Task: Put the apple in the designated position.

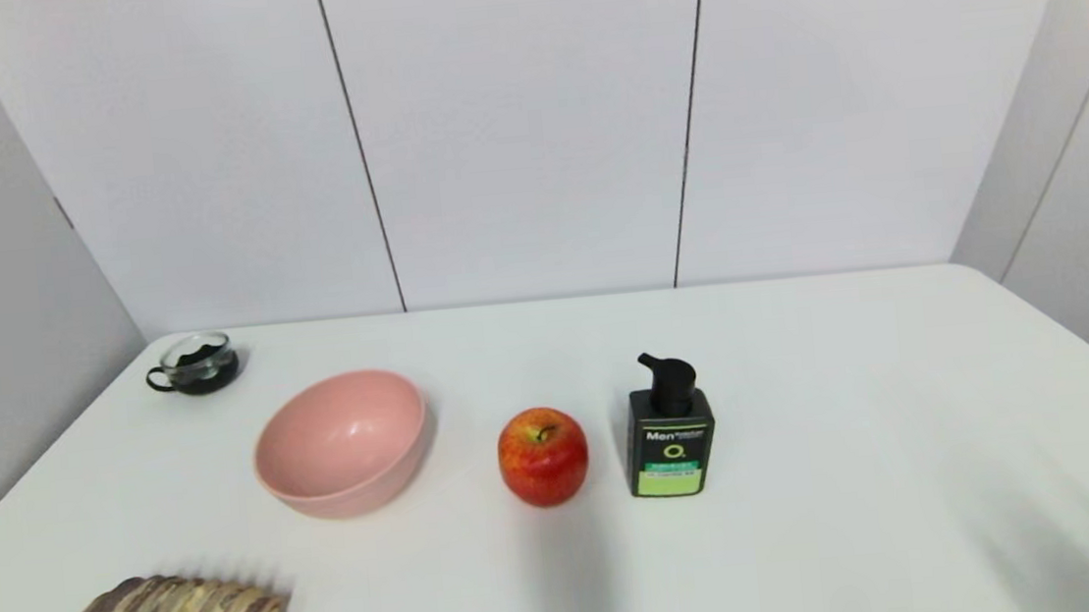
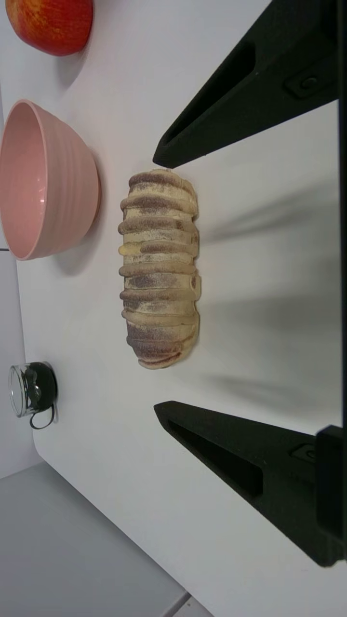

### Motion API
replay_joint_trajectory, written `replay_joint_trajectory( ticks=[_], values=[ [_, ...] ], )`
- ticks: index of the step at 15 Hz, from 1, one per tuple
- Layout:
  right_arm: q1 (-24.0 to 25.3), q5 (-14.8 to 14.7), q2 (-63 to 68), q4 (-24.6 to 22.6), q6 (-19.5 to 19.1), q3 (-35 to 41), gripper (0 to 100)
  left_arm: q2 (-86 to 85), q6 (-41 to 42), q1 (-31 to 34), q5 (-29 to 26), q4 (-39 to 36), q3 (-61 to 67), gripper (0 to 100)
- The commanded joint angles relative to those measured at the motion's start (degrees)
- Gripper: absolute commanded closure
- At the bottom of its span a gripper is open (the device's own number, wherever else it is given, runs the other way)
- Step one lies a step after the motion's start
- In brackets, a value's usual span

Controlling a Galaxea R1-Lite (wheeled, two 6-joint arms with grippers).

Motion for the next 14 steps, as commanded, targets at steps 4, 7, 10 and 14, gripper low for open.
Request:
replay_joint_trajectory(
  ticks=[4,7,10,14],
  values=[
    [-2.6,8.2,-22.6,-13.8,-1.1,24.0,0,0.1,0.1,0.0,0.0,0.0,0.0,0],
    [-2.6,7.5,-23.4,-13.7,3.4,24.0,0,0.1,0.0,0.0,0.0,0.0,0.0,0],
    [-2.6,6.3,-23.4,-13.8,7.5,24.0,0,0.1,0.1,0.0,0.0,0.0,0.0,0],
    [-2.6,4.7,-23.4,-13.8,9.3,24.0,0,0.1,0.1,0.0,0.0,0.0,0.0,0]
  ],
)
